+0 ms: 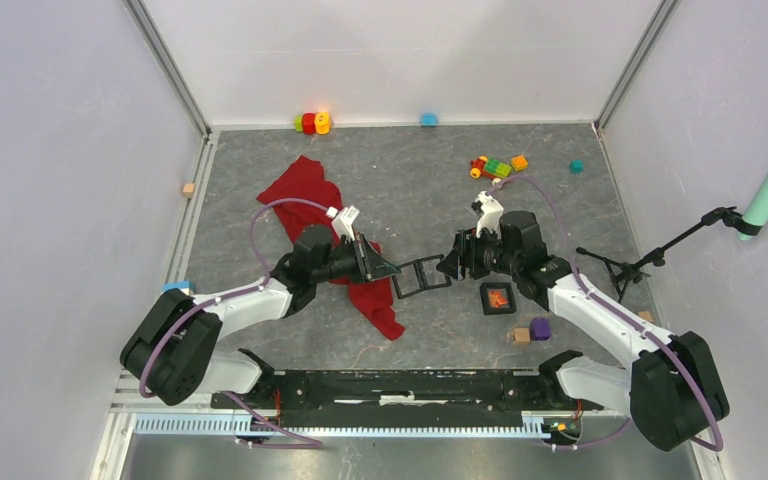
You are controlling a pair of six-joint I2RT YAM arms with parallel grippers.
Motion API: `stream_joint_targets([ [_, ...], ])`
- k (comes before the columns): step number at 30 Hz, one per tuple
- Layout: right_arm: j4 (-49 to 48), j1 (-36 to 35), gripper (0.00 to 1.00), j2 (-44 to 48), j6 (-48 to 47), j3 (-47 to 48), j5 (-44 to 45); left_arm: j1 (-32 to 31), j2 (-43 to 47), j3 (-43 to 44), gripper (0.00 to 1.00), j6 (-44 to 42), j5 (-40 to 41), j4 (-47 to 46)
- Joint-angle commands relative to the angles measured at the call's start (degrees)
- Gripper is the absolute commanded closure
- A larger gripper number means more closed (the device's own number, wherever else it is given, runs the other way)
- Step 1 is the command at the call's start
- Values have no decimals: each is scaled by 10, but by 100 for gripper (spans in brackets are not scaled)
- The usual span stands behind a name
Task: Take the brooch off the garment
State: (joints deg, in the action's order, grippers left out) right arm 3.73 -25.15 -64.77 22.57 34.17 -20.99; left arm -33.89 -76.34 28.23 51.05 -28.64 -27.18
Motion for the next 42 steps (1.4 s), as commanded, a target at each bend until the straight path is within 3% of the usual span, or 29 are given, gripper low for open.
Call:
stream_joint_targets([
  [1,-24,3,42,13,-21,11,-30,-1,4,24,90,-16,-26,-33],
  [6,-34,3,56,3,-20,11,-62,-1,-7,27,82,-10,-24,-43],
  [9,-30,3,70,-3,-19,14,-67,0,-10,30,76,-12,-21,-38],
  [13,6,6,95,-10,-29,31,-27,-1,0,32,51,-31,-11,-14],
  [16,67,11,96,-26,-50,72,29,0,21,38,34,-63,14,35],
  [20,161,12,96,-64,-94,145,114,0,52,52,27,-105,49,103],
  [22,203,12,94,-84,-113,180,162,0,63,57,26,-121,65,133],
  [26,260,15,78,-135,-154,227,199,0,77,64,25,-140,87,170],
  [35,275,33,79,-213,-179,250,200,0,112,63,22,-161,136,228],
  [39,266,34,43,-207,-176,242,206,0,121,59,21,-165,143,237],
  [42,261,33,33,-189,-175,237,224,0,127,61,20,-169,160,253],
])
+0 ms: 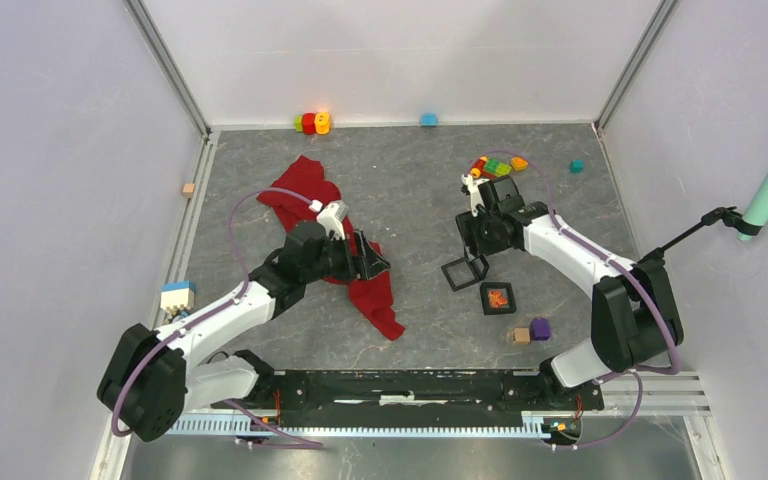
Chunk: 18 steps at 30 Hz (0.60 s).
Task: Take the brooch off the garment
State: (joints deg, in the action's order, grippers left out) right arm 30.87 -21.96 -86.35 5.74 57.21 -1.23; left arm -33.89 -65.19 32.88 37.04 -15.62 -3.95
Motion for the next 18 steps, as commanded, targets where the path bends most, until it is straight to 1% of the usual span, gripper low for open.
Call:
stream_joint_targets([
  [1,-7,1,30,34,-9,7,29,0,19,16,20,-31,42,32],
  [3,-3,2,26,53,-21,10,31,0,31,18,20,-31,80,63],
  [5,-15,-4,23,84,-33,7,18,1,50,13,15,-29,121,82],
  [7,-35,-23,23,111,-38,7,14,6,73,0,10,-19,149,90],
  [9,-64,-55,27,127,-46,7,-13,17,97,-17,4,0,153,88],
  [12,-105,-103,34,115,-52,12,-49,52,112,-35,8,23,92,69],
  [14,-126,-135,34,93,-52,17,-69,72,114,-40,9,41,63,63],
  [16,-147,-162,33,65,-73,25,-80,89,110,-43,10,55,38,56],
  [18,-175,-186,37,37,-72,29,-92,111,100,-46,13,72,11,47],
])
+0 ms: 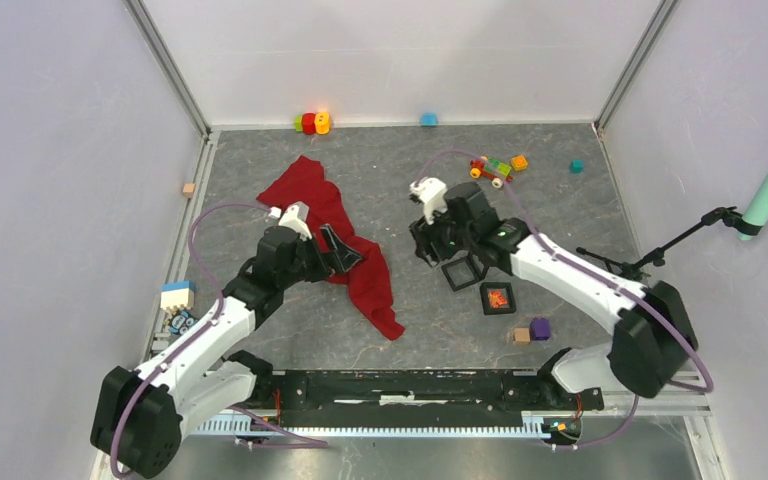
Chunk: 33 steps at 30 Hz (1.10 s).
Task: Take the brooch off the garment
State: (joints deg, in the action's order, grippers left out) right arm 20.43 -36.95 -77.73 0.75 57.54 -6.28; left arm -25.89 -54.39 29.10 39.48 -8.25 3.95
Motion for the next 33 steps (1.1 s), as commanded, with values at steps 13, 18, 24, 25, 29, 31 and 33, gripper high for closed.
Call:
stream_joint_targets([
  [13,-200,-82,41,-202,18,99,-59,95,-47,-45,39,122,-142,-116],
  [18,-201,-82,45,-248,25,131,-83,101,-53,-49,44,141,-142,-126],
  [24,-226,-83,74,-264,38,122,-125,107,-59,-56,47,152,-152,-135],
  [25,-238,-85,80,-256,42,106,-131,108,-58,-59,47,155,-151,-133],
  [29,-240,-97,100,-216,56,55,-124,116,-24,-78,48,169,-149,-100],
  [31,-266,-110,100,-184,66,16,-119,116,6,-95,50,177,-149,-82],
  [33,-285,-122,100,-157,79,-17,-111,116,40,-123,52,199,-157,-82],
])
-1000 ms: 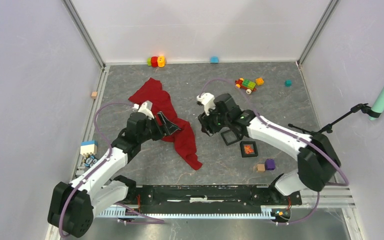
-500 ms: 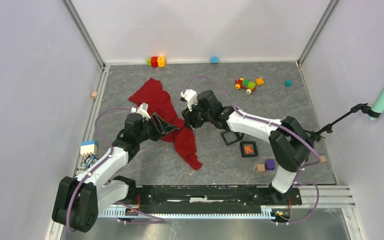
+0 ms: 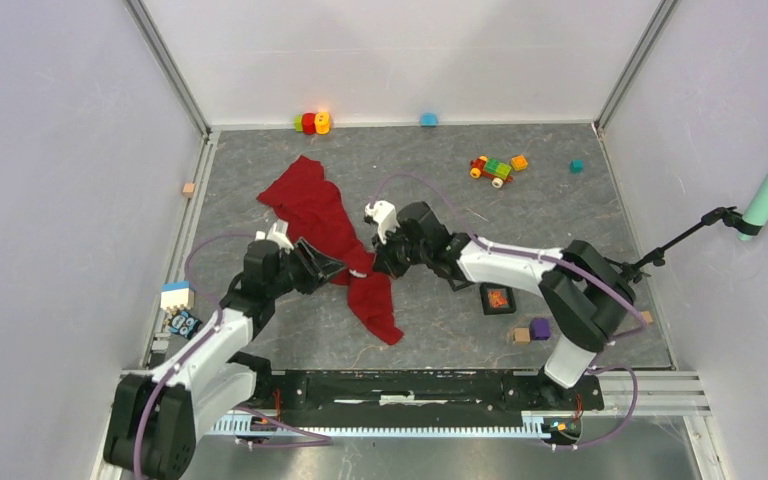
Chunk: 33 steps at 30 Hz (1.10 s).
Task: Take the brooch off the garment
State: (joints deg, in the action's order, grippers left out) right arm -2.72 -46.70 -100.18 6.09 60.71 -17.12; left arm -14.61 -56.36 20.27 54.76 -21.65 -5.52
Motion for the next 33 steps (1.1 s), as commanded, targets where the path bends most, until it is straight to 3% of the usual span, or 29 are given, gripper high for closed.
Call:
stream_joint_targets([
  [1,-57,-32,100,77,29,-61,2,3,77,-48,52,54,-28,11],
  [5,-87,-51,100,98,45,-96,8,2,122,-85,55,72,-60,-4],
  [8,-92,-62,100,98,49,-100,9,2,132,-92,62,60,-72,-6],
  [21,-98,-75,100,92,52,-96,13,1,72,-103,67,66,-103,-62],
  [23,-98,-75,100,92,52,-96,12,1,63,-105,74,65,-103,-74],
  [27,-94,-75,100,93,54,-97,19,0,45,-98,97,50,-114,-95],
  [33,-22,-72,100,94,84,-103,143,0,54,-26,98,-49,-78,48],
])
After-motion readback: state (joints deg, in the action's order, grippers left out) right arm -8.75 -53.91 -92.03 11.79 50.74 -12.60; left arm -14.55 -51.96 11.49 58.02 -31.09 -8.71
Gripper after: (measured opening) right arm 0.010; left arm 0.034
